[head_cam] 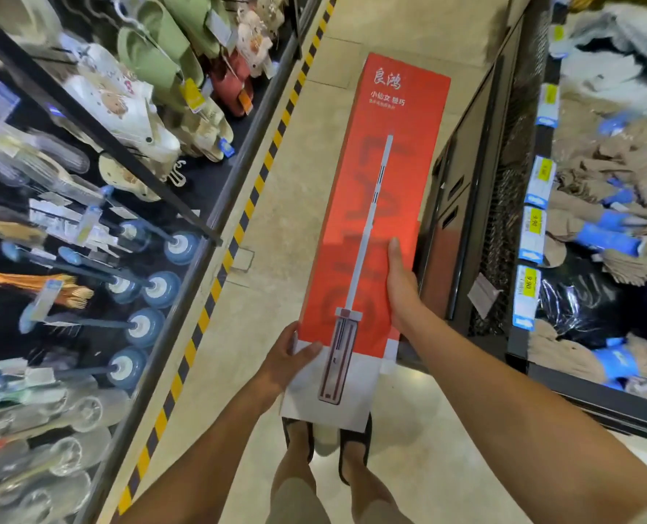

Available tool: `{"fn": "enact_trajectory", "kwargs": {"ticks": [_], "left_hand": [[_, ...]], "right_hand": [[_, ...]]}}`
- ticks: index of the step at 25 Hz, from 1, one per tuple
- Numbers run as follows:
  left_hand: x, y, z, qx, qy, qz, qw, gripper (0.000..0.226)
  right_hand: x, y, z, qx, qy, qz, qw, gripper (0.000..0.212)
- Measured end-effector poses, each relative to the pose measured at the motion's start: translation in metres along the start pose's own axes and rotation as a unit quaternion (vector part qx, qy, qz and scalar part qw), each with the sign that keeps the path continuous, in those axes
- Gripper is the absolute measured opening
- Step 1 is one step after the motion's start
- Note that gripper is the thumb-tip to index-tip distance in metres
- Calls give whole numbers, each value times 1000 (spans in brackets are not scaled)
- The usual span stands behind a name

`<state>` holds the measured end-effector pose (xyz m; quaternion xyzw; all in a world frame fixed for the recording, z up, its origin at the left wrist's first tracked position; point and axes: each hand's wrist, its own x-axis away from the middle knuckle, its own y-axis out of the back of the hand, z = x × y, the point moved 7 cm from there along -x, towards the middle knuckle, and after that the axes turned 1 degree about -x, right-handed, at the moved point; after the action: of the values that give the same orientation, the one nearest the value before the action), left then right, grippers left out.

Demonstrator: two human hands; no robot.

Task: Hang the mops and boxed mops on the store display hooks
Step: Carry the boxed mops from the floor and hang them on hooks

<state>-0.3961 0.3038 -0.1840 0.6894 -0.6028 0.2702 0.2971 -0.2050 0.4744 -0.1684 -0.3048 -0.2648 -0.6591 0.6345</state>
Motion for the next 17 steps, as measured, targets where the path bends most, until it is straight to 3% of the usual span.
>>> {"fn": "enact_trajectory", "kwargs": {"ticks": [2,4,10,13,17], "left_hand": [[23,-1,-8,31,1,26,999,87],[44,4,-29,58,-9,-4,998,95],[97,49,-136,116,-148,-123,974,119],[117,88,-151,187,-199,-196,942,94],[167,121,-113,285,-189,-323,883,69]], "right_hand": [[20,-1,4,32,23,-3,999,115],[40,-4,6,53,60,25,996,111],[118,-21,0,162,148,125,968,52],[149,-38,-16,211,184,165,946,34],[183,-70,-51,214,187,224,932,15]]}}
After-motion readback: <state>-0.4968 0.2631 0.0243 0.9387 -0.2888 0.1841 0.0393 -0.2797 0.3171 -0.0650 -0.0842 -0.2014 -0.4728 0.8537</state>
